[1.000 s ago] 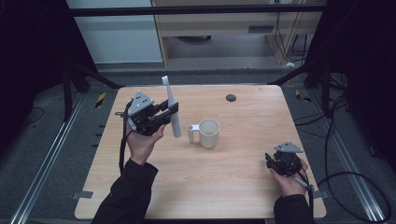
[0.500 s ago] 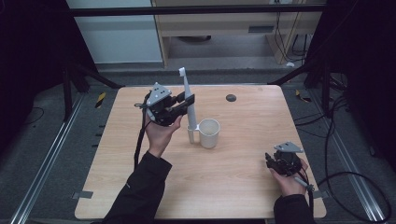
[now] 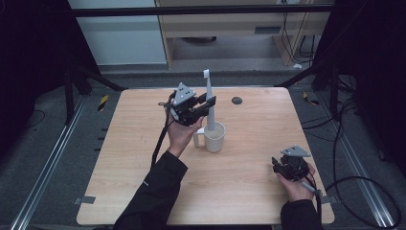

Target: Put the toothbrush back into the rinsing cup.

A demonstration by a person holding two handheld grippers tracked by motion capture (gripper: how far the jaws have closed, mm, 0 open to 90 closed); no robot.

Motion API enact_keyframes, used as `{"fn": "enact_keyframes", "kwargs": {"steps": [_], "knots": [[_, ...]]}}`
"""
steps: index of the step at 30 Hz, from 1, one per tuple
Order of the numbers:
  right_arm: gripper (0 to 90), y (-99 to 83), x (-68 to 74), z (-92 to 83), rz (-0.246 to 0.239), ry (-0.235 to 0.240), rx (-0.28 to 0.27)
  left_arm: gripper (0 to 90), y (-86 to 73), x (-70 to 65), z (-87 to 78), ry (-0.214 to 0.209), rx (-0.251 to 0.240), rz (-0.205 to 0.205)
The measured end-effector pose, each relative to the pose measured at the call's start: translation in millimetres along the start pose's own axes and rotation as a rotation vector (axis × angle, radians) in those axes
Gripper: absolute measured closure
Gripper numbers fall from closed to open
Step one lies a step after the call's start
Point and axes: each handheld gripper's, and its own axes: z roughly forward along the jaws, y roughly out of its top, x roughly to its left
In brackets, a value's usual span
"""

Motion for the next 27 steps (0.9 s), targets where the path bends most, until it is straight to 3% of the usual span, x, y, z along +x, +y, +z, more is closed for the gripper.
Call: {"fn": "enact_keyframes", "kwargs": {"steps": [10, 27], "knots": [[45.1, -0.3, 0.6, 0.7, -0.005, 0.002, 0.0, 67.2, -16.2, -2.0, 15.4, -0.009, 0.047, 0.012], [45.2, -0.4, 1.1, 1.3, -0.014, -0.003, 0.005, 67.1, -53.3, 1.4, 20.4, -0.002, 0.118, -0.006]]}}
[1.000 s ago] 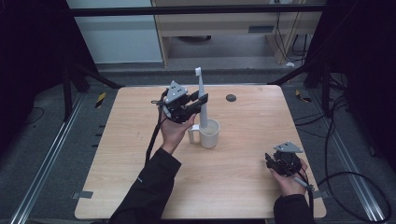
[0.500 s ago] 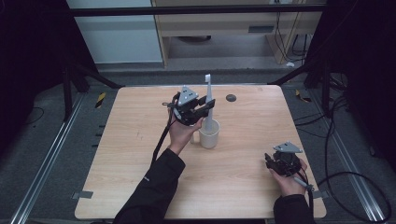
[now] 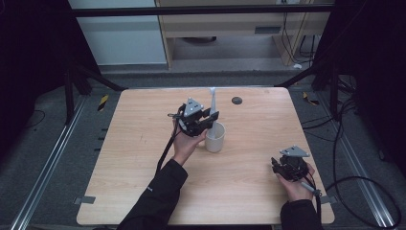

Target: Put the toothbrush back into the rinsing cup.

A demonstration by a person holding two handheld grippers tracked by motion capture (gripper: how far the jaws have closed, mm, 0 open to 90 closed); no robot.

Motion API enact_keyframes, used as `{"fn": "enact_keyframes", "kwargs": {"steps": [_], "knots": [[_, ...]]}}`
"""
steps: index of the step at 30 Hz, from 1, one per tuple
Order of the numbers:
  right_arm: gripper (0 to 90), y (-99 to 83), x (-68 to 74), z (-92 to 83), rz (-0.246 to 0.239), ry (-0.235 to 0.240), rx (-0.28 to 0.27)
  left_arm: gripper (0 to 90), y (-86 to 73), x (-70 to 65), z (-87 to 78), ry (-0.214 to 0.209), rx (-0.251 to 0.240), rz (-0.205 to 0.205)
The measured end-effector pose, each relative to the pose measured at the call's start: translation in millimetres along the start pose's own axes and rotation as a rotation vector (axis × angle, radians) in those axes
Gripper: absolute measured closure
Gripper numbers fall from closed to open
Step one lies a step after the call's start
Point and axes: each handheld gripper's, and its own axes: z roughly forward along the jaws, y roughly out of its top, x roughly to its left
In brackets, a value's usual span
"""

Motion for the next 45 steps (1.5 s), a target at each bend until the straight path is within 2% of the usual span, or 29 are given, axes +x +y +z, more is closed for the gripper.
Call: {"fn": "enact_keyframes", "kwargs": {"steps": [8, 31, 33, 37, 40, 45], "knots": [[45.2, 0.0, 0.2, 0.3, -0.002, 0.001, 0.001, 67.1, -14.7, -0.1, 3.5, 0.0, 0.024, 0.006], [44.7, -0.3, 0.0, 0.9, -0.014, -0.004, 0.0, 66.7, -33.3, -2.4, 9.1, 0.002, 0.085, 0.039], [44.7, -0.1, 0.3, 0.5, -0.004, -0.001, 0.002, 66.6, -34.5, -2.4, 8.6, -0.001, 0.075, 0.039], [44.6, -0.2, 0.2, 0.9, -0.014, -0.004, 0.0, 66.0, -35.6, -1.6, 7.5, -0.006, 0.069, 0.04], [44.4, -0.2, 0.2, 0.9, -0.014, -0.004, 0.0, 61.6, -36.6, -1.2, 6.2, -0.018, 0.064, 0.037], [43.9, -0.3, 0.0, 0.9, -0.014, -0.005, 0.0, 57.7, -40.3, -1.2, 1.7, -0.025, 0.068, 0.059]]}}
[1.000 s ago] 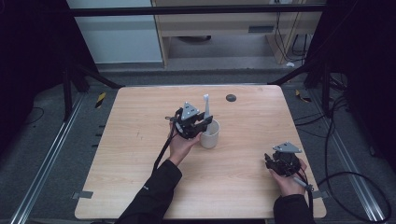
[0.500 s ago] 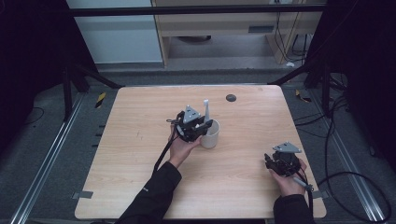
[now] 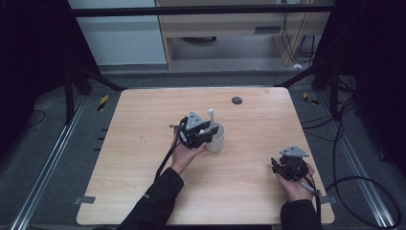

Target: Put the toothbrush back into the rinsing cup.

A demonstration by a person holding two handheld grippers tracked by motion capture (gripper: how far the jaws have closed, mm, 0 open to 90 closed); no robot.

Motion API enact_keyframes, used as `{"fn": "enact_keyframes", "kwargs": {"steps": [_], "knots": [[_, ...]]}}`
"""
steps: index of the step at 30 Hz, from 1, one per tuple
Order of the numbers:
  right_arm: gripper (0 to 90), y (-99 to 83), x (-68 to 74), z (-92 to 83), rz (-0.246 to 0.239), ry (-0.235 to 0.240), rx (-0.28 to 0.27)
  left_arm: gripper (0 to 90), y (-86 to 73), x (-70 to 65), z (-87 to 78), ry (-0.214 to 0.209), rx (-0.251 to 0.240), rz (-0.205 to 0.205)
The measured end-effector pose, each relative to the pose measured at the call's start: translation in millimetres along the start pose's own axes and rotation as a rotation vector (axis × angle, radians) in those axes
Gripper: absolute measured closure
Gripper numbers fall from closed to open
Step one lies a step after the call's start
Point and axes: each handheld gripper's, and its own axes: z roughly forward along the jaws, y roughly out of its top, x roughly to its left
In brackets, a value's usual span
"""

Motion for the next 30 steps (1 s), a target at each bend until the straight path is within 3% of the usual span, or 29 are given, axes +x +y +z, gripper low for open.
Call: {"fn": "enact_keyframes", "kwargs": {"steps": [8, 16, 25, 30], "knots": [[42.2, -0.5, 0.1, -0.2, 0.002, -0.004, 0.0, 50.2, -5.3, 2.9, -19.0, -0.017, 0.002, 0.022], [38.2, -0.7, 0.8, -1.7, 0.018, -0.004, -0.004, 43.7, -11.9, 10.9, -46.1, -0.032, 0.023, -0.003], [32.6, -0.7, 2.2, -3.2, 0.02, -0.004, -0.01, 38.7, -37.0, 16.3, -75.5, -0.023, 0.033, -0.012], [29.9, -0.8, 3.0, -4.3, 0.016, -0.006, -0.017, 37.1, -55.3, 23.8, -93.5, 0.003, 0.078, -0.018]]}}
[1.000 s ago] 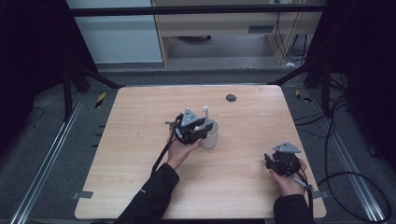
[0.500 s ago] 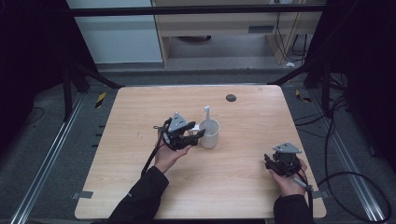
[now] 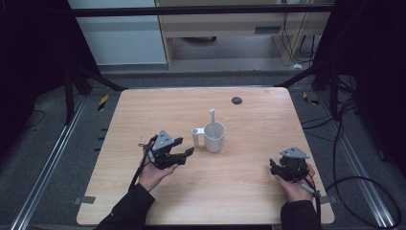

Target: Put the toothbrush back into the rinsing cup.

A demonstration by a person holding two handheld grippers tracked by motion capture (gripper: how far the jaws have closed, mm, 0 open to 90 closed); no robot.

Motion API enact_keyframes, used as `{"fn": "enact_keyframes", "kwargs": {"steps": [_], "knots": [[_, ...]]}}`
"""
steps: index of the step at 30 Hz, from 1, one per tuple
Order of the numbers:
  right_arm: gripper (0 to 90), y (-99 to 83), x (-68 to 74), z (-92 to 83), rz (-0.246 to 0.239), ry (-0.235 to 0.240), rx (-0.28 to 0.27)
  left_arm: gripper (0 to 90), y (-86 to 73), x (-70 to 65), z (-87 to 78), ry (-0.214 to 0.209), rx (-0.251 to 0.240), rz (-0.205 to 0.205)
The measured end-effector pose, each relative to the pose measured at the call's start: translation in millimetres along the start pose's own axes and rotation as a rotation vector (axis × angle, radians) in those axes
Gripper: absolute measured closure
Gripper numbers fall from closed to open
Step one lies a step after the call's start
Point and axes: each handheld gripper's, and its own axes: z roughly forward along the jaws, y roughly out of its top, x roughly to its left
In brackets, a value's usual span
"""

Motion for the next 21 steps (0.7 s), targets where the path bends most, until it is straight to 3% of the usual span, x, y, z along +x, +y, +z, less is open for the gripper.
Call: {"fn": "enact_keyframes", "kwargs": {"steps": [12, 16, 18, 21], "knots": [[24.8, -2.7, 2.8, 0.8, -0.008, 0.001, -0.001, 34.1, -47.2, 30.0, -43.2, 0.127, 0.06, -0.077], [23.6, -3.4, 1.6, 1.5, -0.018, -0.003, -0.006, 32.2, -59.0, 42.3, -54.5, 0.186, 0.081, -0.117], [23.2, -3.0, 2.6, 0.5, 0.008, 0.006, 0.0, 31.2, -63.7, 48.9, -60.9, 0.209, 0.09, -0.139], [22.9, -3.2, 2.4, 1.1, 0.006, 0.002, 0.0, 30.2, -68.2, 54.7, -66.0, 0.241, 0.101, -0.149]]}}
